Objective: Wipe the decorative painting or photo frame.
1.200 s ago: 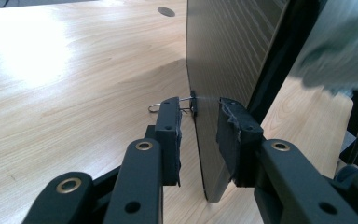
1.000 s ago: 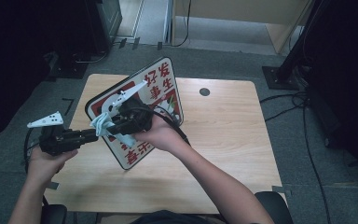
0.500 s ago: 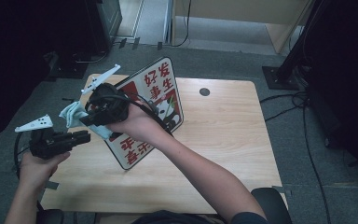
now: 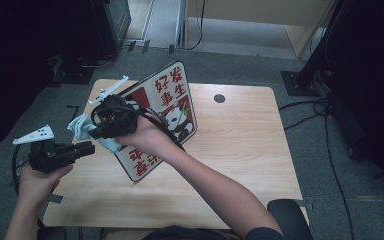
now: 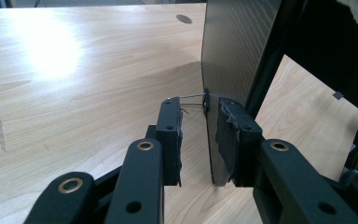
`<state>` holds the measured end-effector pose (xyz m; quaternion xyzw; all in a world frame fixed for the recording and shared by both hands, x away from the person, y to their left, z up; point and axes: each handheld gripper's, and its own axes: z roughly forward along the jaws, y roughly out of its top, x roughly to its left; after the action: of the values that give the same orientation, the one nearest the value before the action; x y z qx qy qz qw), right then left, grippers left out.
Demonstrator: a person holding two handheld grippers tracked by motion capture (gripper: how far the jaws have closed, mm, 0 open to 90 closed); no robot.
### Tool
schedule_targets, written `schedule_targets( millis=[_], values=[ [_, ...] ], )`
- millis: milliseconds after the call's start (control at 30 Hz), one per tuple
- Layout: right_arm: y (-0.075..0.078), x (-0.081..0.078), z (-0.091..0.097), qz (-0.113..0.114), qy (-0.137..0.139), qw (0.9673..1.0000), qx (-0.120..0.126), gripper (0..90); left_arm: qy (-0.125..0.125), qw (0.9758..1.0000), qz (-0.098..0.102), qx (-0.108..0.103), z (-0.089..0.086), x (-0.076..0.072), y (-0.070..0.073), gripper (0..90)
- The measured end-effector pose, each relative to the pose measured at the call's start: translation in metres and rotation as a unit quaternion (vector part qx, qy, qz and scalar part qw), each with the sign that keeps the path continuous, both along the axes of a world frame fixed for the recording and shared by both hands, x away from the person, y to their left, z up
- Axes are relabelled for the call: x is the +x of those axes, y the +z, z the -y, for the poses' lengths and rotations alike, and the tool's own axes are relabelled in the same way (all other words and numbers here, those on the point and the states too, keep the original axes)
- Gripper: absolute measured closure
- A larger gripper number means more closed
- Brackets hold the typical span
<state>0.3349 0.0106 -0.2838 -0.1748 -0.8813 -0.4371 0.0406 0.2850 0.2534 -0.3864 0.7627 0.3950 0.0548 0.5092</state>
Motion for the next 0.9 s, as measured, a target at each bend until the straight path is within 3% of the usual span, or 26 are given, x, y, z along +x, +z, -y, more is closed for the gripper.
schedule_targets(
  millis=[700,900],
  values=[
    [-0.028,-0.003,0.009,-0.019,-0.005,0.9998,0.005,79.9,-0.012,0.9999,0.002,-0.001,0.005,0.007,-0.001,70.4],
    [-0.04,-0.005,0.009,-0.027,-0.004,0.9996,-0.004,79.9,-0.019,0.9998,0.0,0.0,0.007,0.011,-0.001,70.5]
  ],
)
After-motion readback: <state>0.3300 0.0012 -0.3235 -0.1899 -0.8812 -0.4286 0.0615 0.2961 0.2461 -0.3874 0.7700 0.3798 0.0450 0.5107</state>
